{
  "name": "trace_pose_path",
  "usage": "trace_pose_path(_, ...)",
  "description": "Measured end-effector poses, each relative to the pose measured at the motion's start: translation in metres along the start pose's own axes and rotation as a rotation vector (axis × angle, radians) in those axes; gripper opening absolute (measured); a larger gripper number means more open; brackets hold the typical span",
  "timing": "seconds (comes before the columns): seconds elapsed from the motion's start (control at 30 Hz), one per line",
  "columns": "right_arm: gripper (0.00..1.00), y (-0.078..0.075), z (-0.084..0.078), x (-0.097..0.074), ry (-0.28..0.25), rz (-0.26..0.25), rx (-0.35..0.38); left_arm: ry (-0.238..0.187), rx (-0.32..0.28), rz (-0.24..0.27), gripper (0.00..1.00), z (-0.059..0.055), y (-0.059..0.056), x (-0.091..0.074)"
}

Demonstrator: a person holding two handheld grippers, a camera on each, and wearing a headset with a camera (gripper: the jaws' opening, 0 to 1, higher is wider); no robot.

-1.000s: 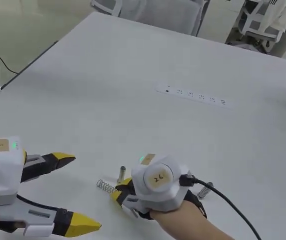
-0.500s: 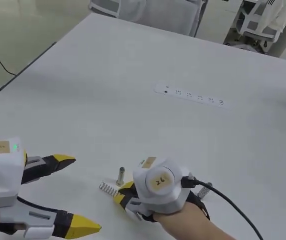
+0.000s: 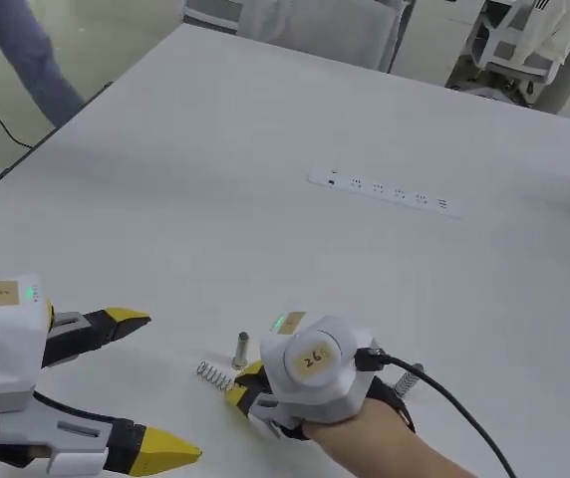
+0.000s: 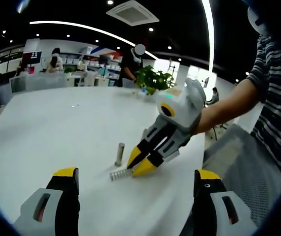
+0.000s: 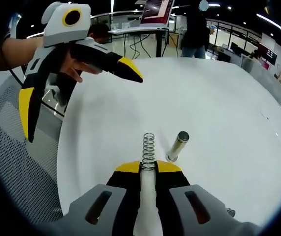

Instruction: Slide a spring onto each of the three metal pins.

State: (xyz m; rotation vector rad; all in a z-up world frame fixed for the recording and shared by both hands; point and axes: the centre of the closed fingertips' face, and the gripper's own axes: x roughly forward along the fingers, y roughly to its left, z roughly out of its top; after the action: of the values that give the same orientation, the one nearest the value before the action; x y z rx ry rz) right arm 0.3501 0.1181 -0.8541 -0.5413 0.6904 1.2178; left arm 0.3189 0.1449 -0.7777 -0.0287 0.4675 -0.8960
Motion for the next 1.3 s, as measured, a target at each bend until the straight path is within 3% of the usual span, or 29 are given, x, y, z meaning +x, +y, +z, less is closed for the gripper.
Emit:
trace_pose_path(0.57, 0.08, -0.004, 0.001, 0.008, 0.028, -0.013, 0.003, 0.004, -0.013, 0.005, 0.94, -0.005, 0.002, -0.001)
trace_pose_path(0.8, 0.07, 0.001, -0.001, 0.007, 0.043, -0.007, -0.061, 0.008, -0.018, 0.0, 0.93, -0.007, 0.001, 0.0)
trace_pose_path(1.3, 0.07, 0.004, 0.002, -0.02, 0.0, 0.018, -0.063, 0.009, -0.009, -0.017, 0.91, -0.003, -0.002, 0.005)
